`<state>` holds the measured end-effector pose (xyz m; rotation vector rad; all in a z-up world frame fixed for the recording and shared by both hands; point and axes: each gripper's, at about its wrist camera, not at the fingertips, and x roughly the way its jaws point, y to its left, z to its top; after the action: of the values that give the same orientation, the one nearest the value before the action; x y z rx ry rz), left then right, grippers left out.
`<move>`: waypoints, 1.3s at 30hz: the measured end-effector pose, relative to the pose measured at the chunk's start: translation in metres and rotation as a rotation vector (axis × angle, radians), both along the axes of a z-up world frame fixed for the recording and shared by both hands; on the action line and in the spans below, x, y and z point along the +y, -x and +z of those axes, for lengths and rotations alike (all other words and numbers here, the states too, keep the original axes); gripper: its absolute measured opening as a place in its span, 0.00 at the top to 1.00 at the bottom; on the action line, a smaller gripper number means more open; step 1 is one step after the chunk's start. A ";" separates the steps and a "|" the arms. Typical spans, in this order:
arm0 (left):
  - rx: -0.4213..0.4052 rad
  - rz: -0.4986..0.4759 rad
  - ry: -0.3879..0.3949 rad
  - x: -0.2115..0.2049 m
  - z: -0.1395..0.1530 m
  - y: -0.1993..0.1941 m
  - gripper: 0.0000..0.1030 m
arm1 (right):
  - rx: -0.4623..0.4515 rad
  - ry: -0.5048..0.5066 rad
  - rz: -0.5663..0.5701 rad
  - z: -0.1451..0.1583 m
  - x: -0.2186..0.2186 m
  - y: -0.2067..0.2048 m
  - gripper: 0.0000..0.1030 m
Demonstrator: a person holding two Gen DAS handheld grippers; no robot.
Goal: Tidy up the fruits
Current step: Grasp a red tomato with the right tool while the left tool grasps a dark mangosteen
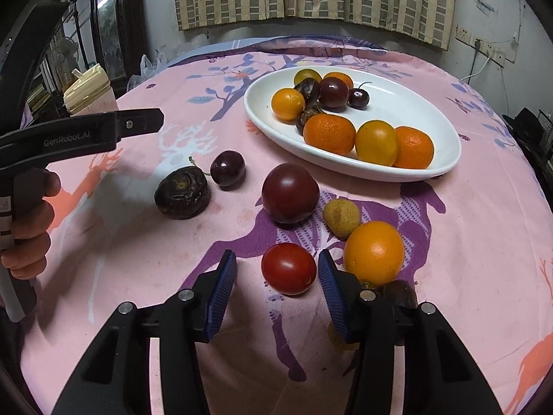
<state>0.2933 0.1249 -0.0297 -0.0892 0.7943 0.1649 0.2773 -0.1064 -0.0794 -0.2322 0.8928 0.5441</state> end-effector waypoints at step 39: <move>0.143 -0.379 -0.039 -0.061 -0.045 0.002 0.58 | -0.033 -0.169 -0.094 0.027 -0.040 -0.001 0.71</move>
<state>0.2909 0.0634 -0.0745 0.1115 0.9358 -0.1733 0.2781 -0.1460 -0.0527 -0.0458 0.8165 0.5235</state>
